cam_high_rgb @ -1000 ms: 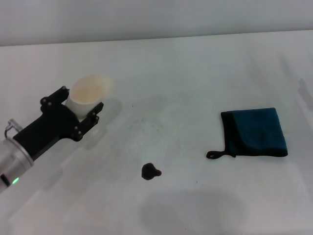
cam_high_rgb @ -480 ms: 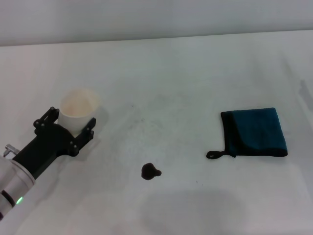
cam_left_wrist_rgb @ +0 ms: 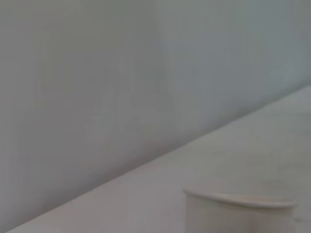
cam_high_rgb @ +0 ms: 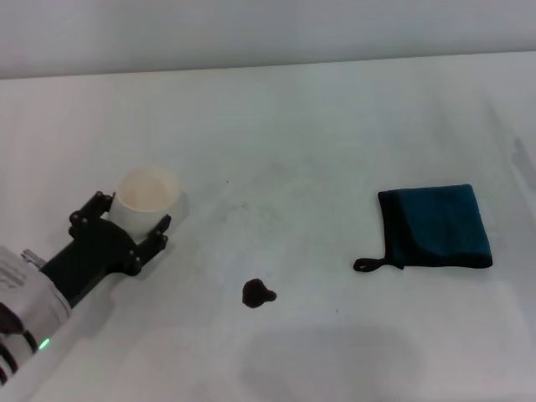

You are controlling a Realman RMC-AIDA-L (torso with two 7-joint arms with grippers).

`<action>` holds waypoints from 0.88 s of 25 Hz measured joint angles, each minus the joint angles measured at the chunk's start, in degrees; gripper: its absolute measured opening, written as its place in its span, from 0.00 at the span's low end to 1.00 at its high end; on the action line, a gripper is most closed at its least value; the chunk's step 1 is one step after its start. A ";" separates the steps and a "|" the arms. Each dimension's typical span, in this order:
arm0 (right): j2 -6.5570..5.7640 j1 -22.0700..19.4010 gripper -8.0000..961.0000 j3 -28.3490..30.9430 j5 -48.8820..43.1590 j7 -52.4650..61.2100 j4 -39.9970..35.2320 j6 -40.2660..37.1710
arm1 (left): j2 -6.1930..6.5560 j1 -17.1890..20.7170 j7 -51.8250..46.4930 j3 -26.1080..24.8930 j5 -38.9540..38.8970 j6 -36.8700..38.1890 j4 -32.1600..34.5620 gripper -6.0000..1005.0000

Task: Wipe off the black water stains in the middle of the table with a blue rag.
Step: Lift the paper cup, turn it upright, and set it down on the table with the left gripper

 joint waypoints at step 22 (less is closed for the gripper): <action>0.00 -0.09 0.89 0.00 0.00 0.00 -0.44 -2.82 | 0.07 4.84 4.54 0.00 -1.53 -0.59 2.91 0.76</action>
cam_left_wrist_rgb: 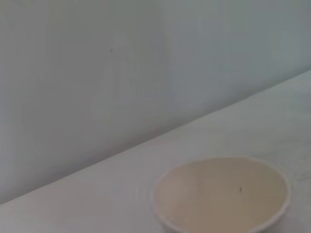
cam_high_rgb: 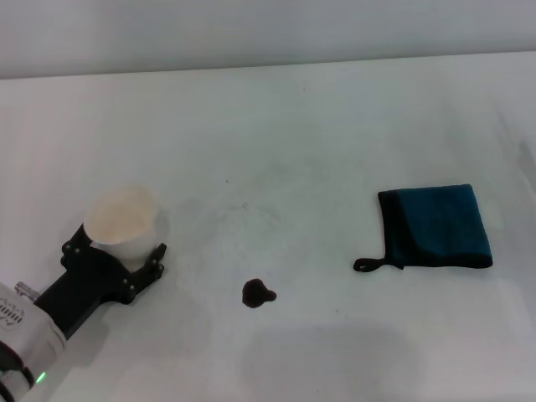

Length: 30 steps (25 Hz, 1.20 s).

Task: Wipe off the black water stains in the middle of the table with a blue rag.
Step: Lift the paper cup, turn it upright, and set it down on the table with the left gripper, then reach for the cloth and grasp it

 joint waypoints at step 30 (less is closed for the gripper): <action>-0.17 -1.58 0.88 -4.84 -1.38 3.55 -3.52 2.69 | 0.45 11.55 -1.64 -0.10 -4.36 12.46 -0.53 0.88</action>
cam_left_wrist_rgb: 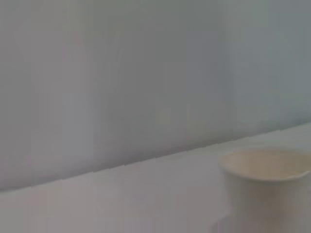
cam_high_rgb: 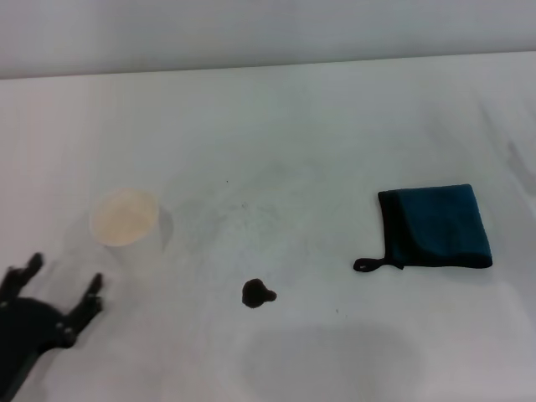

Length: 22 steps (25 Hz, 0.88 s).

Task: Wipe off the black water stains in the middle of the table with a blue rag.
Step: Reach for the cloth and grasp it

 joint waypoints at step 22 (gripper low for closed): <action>-13.70 0.71 0.88 -10.07 -43.55 99.66 -41.46 0.49 | 0.07 0.86 -5.16 -1.41 -9.68 3.57 -4.84 0.88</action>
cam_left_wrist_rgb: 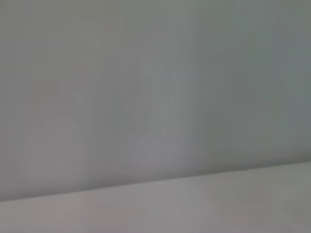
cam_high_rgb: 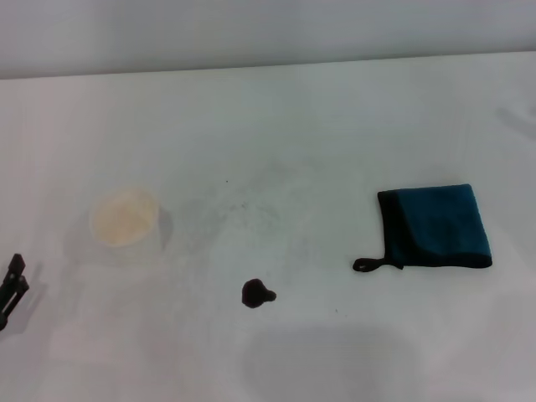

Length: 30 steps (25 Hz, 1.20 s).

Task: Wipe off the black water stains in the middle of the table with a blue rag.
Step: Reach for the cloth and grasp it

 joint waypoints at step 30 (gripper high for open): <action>14.42 23.71 0.88 -10.84 -70.01 29.64 -20.61 25.95 | 0.09 -8.16 1.36 -0.08 -3.43 0.85 -3.44 0.88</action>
